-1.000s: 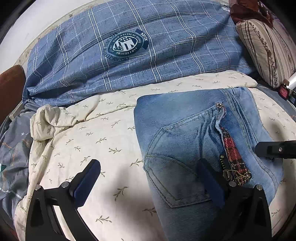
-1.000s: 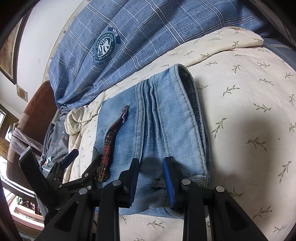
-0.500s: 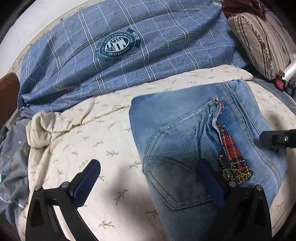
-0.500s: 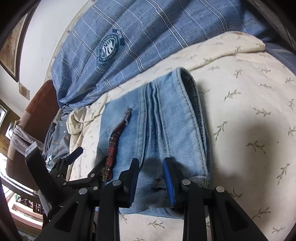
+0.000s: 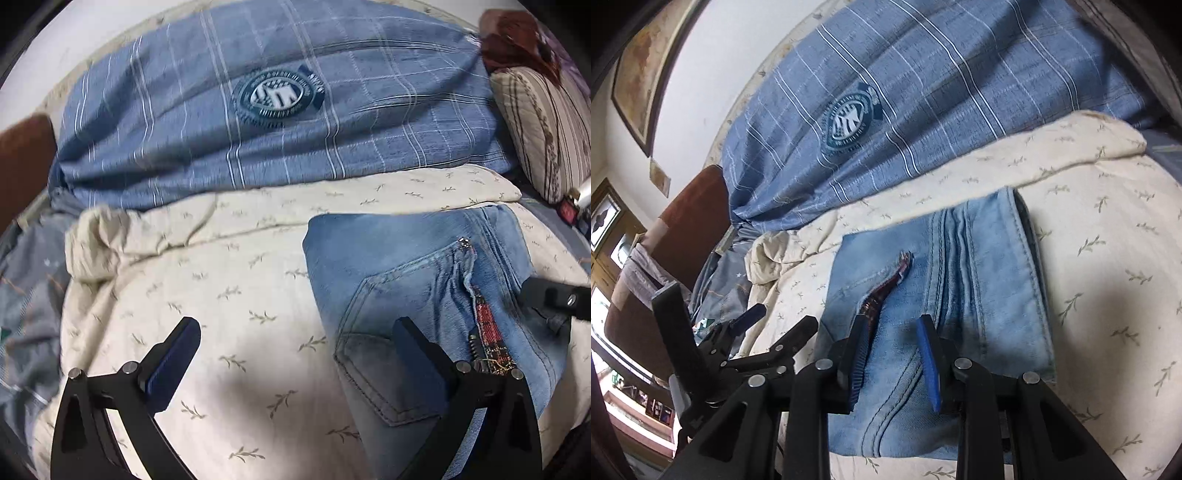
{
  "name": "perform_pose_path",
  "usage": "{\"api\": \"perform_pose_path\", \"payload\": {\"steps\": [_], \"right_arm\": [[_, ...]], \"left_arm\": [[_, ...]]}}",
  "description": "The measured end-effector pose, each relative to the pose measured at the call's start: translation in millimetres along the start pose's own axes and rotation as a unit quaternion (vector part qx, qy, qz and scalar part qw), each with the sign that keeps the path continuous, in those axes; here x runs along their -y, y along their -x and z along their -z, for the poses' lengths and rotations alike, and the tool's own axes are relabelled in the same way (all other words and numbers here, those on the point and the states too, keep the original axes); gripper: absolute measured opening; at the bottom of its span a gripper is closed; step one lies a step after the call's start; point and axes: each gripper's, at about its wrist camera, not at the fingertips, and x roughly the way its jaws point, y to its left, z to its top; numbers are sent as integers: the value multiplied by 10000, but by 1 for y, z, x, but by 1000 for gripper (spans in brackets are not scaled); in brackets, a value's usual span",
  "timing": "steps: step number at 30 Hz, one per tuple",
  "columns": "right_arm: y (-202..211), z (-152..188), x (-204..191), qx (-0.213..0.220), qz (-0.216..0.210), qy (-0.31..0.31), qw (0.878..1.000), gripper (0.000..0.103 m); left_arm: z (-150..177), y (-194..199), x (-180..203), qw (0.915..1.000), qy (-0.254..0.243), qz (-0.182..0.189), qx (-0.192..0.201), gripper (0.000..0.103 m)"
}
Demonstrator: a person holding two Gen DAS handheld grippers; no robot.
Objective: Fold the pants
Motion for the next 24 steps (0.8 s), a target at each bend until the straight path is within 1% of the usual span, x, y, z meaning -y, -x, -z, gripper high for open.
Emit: {"api": "perform_pose_path", "payload": {"steps": [4, 8, 10, 13, 16, 24], "right_arm": [[-16, 5, 5, -283, 290, -85, 9991, 30], [-20, 7, 8, -343, 327, -62, 9989, 31], [-22, 8, 8, -355, 343, -36, 9988, 31], [-21, 8, 6, -350, 369, 26, 9987, 31], [-20, 8, 6, -357, 355, 32, 9987, 31], [-12, 7, 7, -255, 245, -68, 9994, 31]], "left_arm": [[5, -7, 2, 9989, 160, 375, -238, 103], [10, -15, 15, 9983, -14, 425, -404, 103], [12, -15, 23, 9986, -141, 365, -357, 103], [13, -10, 33, 9989, -428, 108, -163, 103], [14, -7, 37, 9981, -612, -40, -41, 103], [13, -5, 35, 9978, -657, -28, -10, 103]]}}
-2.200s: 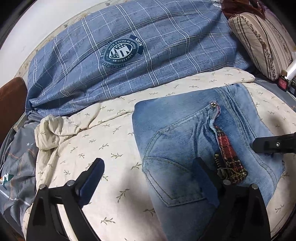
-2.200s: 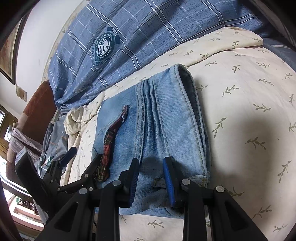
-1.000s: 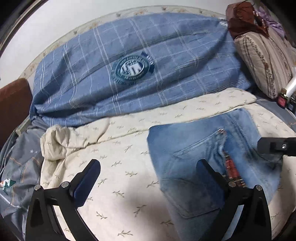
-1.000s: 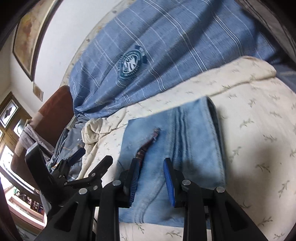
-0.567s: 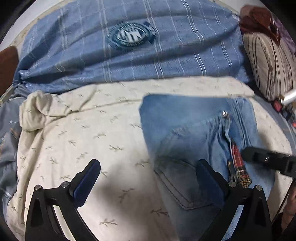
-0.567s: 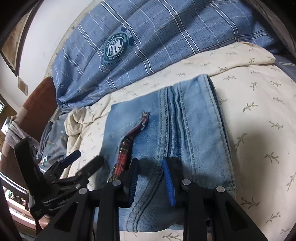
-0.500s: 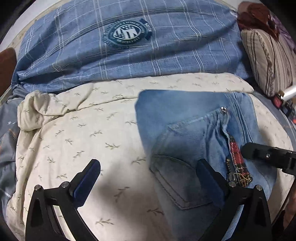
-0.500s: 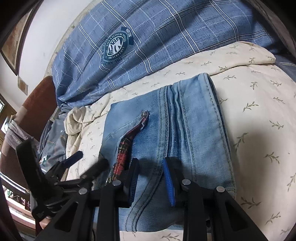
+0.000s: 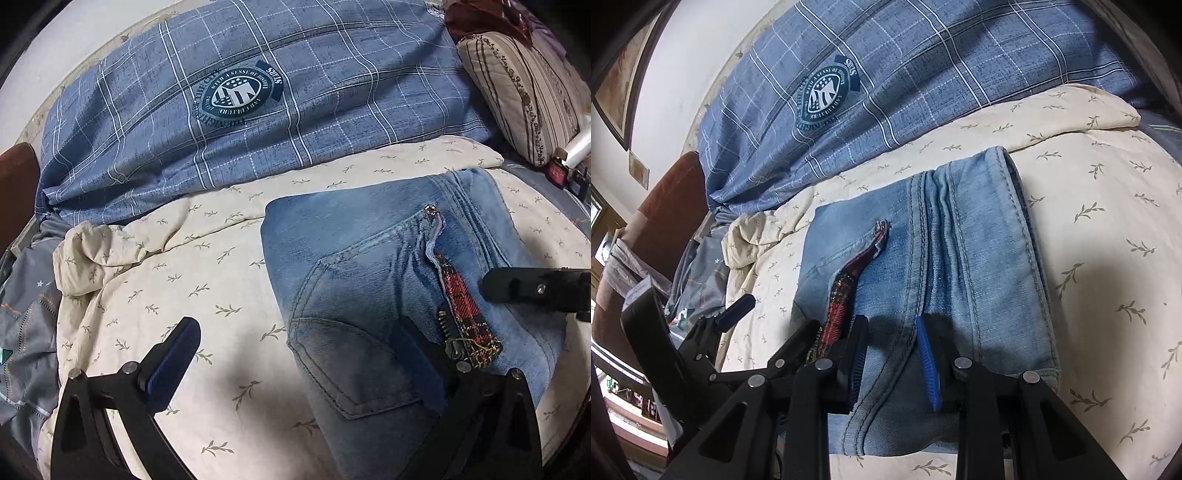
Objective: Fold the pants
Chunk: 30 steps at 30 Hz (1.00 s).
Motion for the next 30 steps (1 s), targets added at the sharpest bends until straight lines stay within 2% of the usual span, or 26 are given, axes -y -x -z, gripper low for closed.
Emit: {"api": "perform_pose_path", "payload": {"steps": [5, 8, 13, 17, 30], "right_arm": [[15, -2, -3, 357, -22, 79, 9993, 31], [19, -4, -1, 427, 17, 58, 9991, 31], [16, -3, 6, 305, 142, -9, 9994, 31], [1, -2, 16, -62, 365, -127, 9992, 31], [6, -1, 18, 5, 258, -133, 9996, 31]], "left_arm": [[0, 2, 2, 10000, -20, 2, 15, 103], [0, 2, 1, 10000, -11, 12, 8, 103], [-1, 1, 1, 10000, 18, 35, -23, 103], [-2, -1, 2, 10000, 24, 61, -52, 103], [-3, -3, 0, 9999, 117, 78, -88, 103]]}}
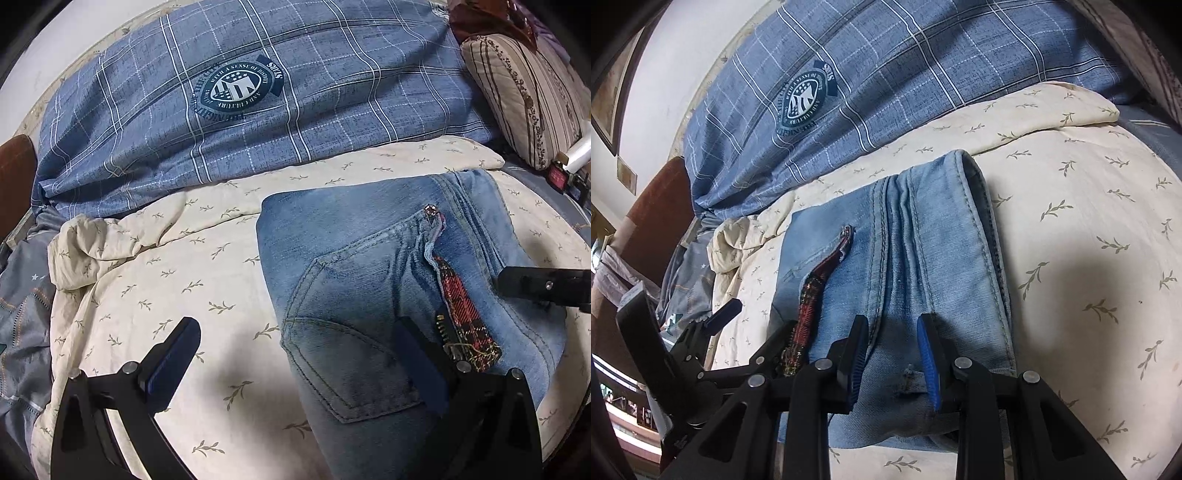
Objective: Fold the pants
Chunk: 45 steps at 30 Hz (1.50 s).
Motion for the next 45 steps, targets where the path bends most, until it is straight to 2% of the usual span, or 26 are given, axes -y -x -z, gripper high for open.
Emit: {"api": "perform_pose_path", "payload": {"steps": [7, 13, 22, 27, 34, 39, 40, 41, 42, 43, 45], "right_arm": [[13, -2, 1, 280, 76, 41, 9996, 31], [16, -5, 6, 337, 56, -54, 9994, 31], [3, -2, 7, 37, 184, -30, 9998, 31], [4, -1, 7, 58, 143, -55, 9999, 31], [14, -4, 11, 255, 36, -145, 9996, 31], [29, -9, 15, 570, -40, -138, 9983, 31], [32, -10, 16, 601, -54, -134, 9981, 33], [34, -10, 17, 647, -52, -142, 9978, 41], [37, -10, 18, 699, -44, -167, 9974, 50], [40, -10, 20, 774, -43, -200, 9968, 67], [46, -11, 23, 872, -41, -198, 9960, 68]], "left_arm": [[-2, 3, -1, 10000, 10, 3, 38, 103], [-4, 8, -1, 9998, 86, 89, 137, 103], [-2, 6, 4, 9999, 8, 135, 62, 103], [-2, 3, 1, 9997, 108, 232, -13, 103], [-3, 6, 3, 9997, 88, 207, 47, 103], [-7, 13, -3, 9990, 255, 309, 177, 103], [-8, 15, -6, 9985, 345, 360, 203, 103], [-9, 16, -9, 9980, 424, 419, 204, 103], [-10, 16, -11, 9973, 508, 498, 185, 103], [-10, 15, -13, 9967, 572, 561, 157, 103], [-11, 12, -16, 9956, 696, 628, 84, 103]]}}
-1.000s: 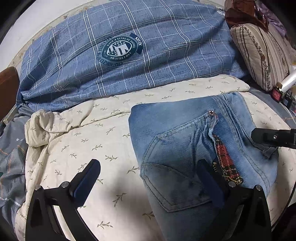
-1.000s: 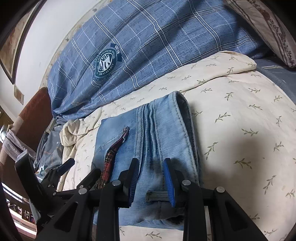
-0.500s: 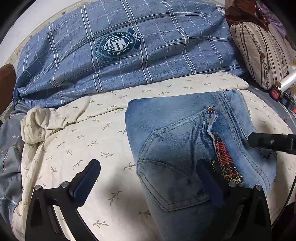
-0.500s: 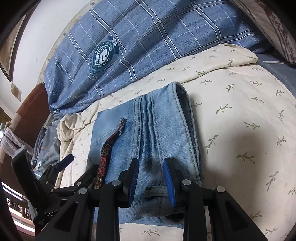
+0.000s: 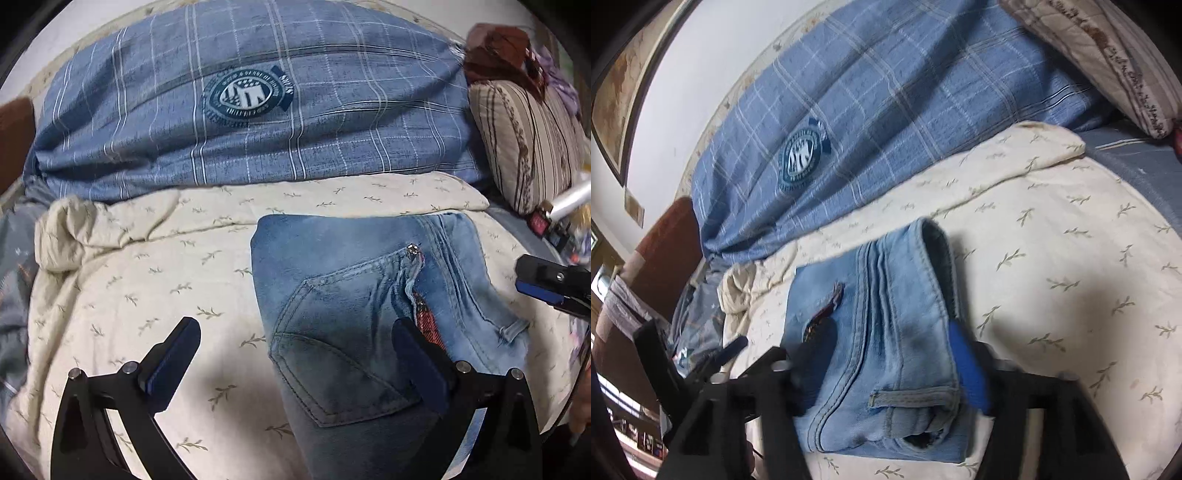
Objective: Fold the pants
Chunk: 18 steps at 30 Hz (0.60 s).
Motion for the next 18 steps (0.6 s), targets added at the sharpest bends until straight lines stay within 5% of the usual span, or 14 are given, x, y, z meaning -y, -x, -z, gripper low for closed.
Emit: {"api": "perform_pose_path", "payload": {"steps": [14, 18], "right_arm": [[1, 0, 38, -409, -116, -580, 9974, 68], [9, -1, 32, -159, -201, -473, 9985, 68]], "left_arm": [[-3, -7, 9, 9980, 104, 576, -220, 103], [-3, -7, 8, 9982, 85, 545, -228, 103]]}}
